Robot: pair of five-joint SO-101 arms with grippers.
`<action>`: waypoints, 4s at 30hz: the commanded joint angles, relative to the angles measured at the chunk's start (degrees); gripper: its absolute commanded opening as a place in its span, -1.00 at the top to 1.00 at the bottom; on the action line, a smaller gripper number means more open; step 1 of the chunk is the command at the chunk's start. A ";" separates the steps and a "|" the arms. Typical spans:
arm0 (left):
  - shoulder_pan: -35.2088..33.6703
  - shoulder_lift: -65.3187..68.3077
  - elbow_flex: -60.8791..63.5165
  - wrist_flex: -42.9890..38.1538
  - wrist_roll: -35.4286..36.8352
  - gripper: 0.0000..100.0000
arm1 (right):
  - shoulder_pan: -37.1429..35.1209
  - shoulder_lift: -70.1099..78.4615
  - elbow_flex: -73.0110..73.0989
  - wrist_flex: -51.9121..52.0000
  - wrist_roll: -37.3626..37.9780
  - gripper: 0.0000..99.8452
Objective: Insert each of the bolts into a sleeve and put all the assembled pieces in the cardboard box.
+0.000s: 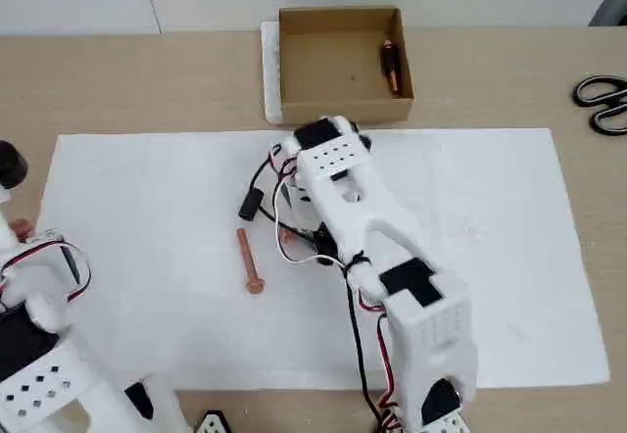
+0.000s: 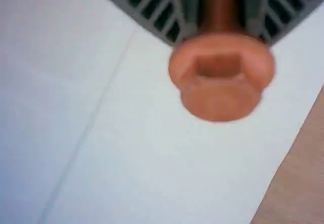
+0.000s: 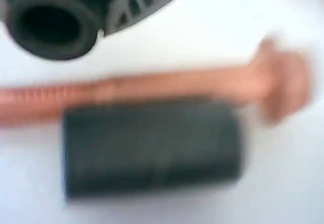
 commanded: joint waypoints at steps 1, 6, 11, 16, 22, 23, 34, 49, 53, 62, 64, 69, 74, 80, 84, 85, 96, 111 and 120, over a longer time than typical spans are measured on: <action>0.44 -1.05 -0.57 -1.23 -0.44 0.99 | 0.40 -8.48 -1.41 1.19 0.35 0.99; 0.44 -1.05 -0.57 -1.41 -0.44 0.99 | 0.57 -12.35 -1.41 1.19 0.35 0.99; 0.44 -1.05 -0.57 -1.41 -0.44 0.99 | 0.66 -15.16 -1.41 0.84 0.35 0.99; 0.53 -0.70 -0.57 -1.41 -0.44 0.99 | 1.89 -18.42 -1.49 -1.63 0.44 0.99; 6.24 -0.70 -0.66 -1.49 -1.49 0.99 | 5.67 -20.97 -1.41 -10.33 12.04 0.99; 7.47 -0.70 -0.66 -1.41 -1.49 0.99 | 6.37 -21.23 -1.41 -11.38 14.42 0.99; 14.42 -0.62 -0.66 -1.14 -1.58 0.99 | 9.27 -29.58 -1.41 -19.12 36.48 0.99; 18.37 -0.62 -0.66 -1.14 -1.41 0.99 | 9.10 -51.91 -1.05 -20.09 37.89 0.99; 20.92 -0.62 -0.57 -1.14 -1.32 0.99 | 9.10 -61.41 5.98 -20.26 37.89 0.99; 25.76 -0.62 -0.31 -1.49 -1.23 0.99 | 9.19 -86.29 41.23 -35.56 37.89 0.99; 26.46 -0.62 -0.31 -1.67 -1.23 0.99 | 9.36 -91.38 51.16 -43.03 37.89 0.99; 26.37 -0.70 3.47 -5.98 -1.23 0.99 | 9.36 -102.90 70.77 -57.63 37.98 0.99; 26.46 -0.97 6.02 -8.09 -1.32 0.99 | 9.19 -111.25 80.26 -62.64 37.98 0.99; 26.55 -0.97 6.02 -8.09 -1.32 0.99 | 9.36 -118.64 90.20 -67.56 37.98 0.99; 26.55 -1.05 6.02 -7.74 -1.32 0.99 | 9.36 -125.93 98.46 -71.96 37.98 0.99; 26.55 -1.05 6.02 -7.74 -1.32 0.99 | 9.36 -128.48 100.66 -73.54 38.07 0.99; 31.47 -1.14 0.57 -8.00 -1.32 0.99 | 5.32 -130.07 104.53 -76.97 43.60 0.99; 45.89 -1.14 -6.64 -13.54 -1.58 0.99 | 3.74 -130.07 107.08 -82.86 43.60 0.99; 50.20 -1.14 -4.97 -18.02 10.37 0.99 | 3.47 -130.07 110.51 -84.00 43.60 0.99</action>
